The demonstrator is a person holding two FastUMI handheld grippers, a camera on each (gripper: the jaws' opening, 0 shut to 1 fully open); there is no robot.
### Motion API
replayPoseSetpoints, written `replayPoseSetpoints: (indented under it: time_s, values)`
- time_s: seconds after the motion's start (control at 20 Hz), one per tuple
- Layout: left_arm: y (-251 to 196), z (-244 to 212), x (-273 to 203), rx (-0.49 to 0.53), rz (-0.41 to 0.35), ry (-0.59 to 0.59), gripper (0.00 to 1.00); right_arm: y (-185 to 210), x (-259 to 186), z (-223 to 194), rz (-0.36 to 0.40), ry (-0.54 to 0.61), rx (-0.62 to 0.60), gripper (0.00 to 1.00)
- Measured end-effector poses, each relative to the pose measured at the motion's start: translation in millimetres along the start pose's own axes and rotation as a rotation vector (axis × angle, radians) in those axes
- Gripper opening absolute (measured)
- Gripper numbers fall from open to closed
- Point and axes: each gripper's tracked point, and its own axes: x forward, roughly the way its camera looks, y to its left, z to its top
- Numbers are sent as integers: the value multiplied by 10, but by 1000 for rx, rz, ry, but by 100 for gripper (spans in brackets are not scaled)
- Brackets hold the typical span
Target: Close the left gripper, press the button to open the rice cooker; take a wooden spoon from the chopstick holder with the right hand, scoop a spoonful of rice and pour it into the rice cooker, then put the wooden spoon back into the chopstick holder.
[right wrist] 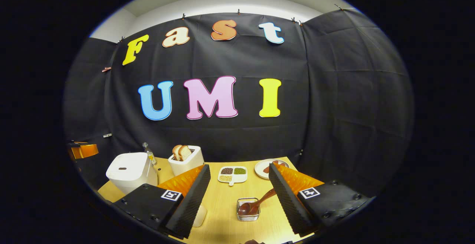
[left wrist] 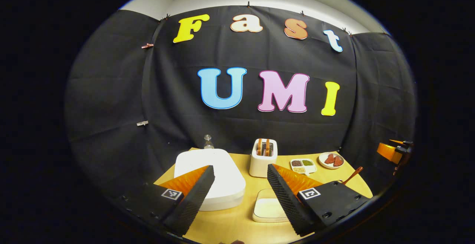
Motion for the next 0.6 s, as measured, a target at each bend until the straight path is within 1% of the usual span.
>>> replayPoseSetpoints:
  time_s: [0.05,0.15,0.25,0.3,0.45,0.6]
  values:
    - [-5,-13,-31,5,-8,3,98,-45,-42,7,-15,1,3,99]
    - [60,11,-31,30,10,4,99,-98,-116,37,-40,1,11,99]
    - [-7,34,-29,34,-1,2,98,-134,-162,63,-56,-2,21,99]
    - [2,56,-29,30,1,-1,98,-124,-170,75,-56,-3,23,99]
    - [-46,92,-8,9,-24,-2,98,-111,-180,131,-55,-10,10,99]
    - [-46,103,1,27,-31,-8,98,-53,-197,164,-44,-19,3,99]
